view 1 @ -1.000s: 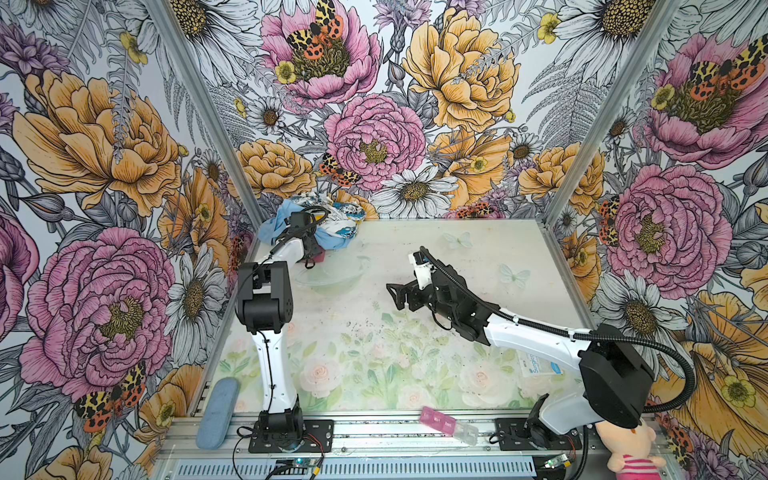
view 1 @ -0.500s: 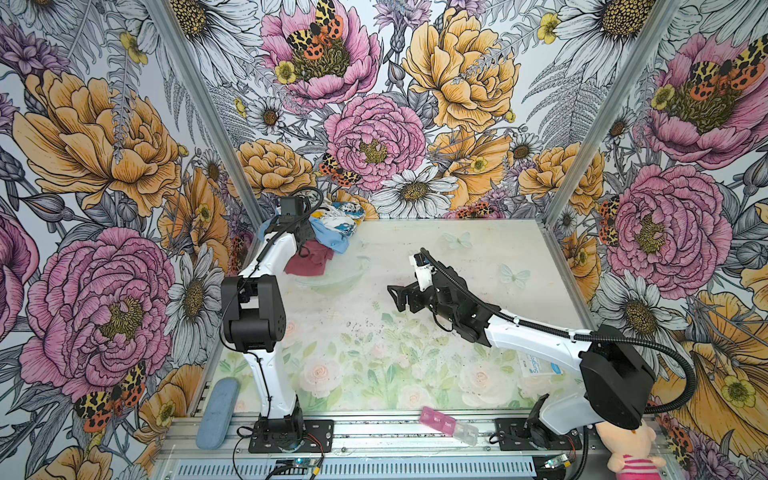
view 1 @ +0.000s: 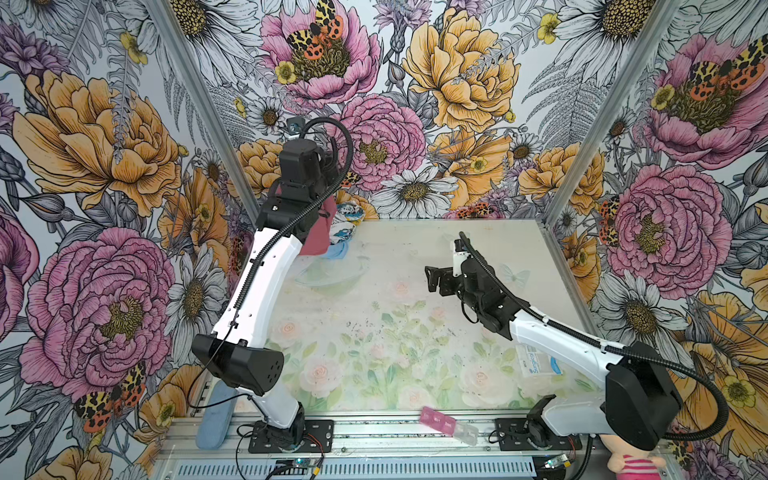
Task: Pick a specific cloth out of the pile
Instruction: 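Lift the dark pink cloth out of the pile with the left gripper, then carry the pink cloth across and drop it near the right gripper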
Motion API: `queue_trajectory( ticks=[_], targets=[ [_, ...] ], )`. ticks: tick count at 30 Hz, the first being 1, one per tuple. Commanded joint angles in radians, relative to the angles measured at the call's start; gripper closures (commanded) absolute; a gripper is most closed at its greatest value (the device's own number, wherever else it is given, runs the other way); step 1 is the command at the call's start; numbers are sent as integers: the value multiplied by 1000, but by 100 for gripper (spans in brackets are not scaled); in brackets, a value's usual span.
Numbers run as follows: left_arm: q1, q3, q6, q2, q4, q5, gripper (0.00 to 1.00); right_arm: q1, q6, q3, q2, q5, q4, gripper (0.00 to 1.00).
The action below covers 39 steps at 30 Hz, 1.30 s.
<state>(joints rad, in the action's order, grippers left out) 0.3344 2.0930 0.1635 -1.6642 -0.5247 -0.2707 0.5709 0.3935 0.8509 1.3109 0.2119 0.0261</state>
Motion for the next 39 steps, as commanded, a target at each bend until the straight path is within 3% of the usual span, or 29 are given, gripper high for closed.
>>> queue_trajectory(
  ticks=[1,6,12,15,17,19,25,28,33,39],
  targets=[
    [71,62,-38,-59,43,217,100,-42,-6,-45,-133,66,-79,1],
    [227,217,-61,-221,70,340,100,-93,-20,-100,-313,113,-171,0],
    [322,293,-24,-409,72,576,100,-117,-24,-159,-464,171,-254,0],
    [346,285,-35,-504,72,800,89,-125,-24,-172,-496,183,-273,0],
    [357,248,-22,-539,72,823,86,-130,-22,-169,-497,191,-284,1],
    [358,182,-29,-536,71,800,67,-134,-26,-163,-491,191,-289,1],
    [347,-153,-162,-303,105,589,16,-152,-21,-142,-411,197,-292,1],
    [315,-355,-179,-121,110,499,2,-190,65,-105,-323,230,-357,0],
    [258,-612,-252,113,-30,584,1,-276,215,-104,-181,106,-423,5],
    [280,-819,-405,291,-107,620,1,-318,296,-200,-72,72,-422,9]
  ],
)
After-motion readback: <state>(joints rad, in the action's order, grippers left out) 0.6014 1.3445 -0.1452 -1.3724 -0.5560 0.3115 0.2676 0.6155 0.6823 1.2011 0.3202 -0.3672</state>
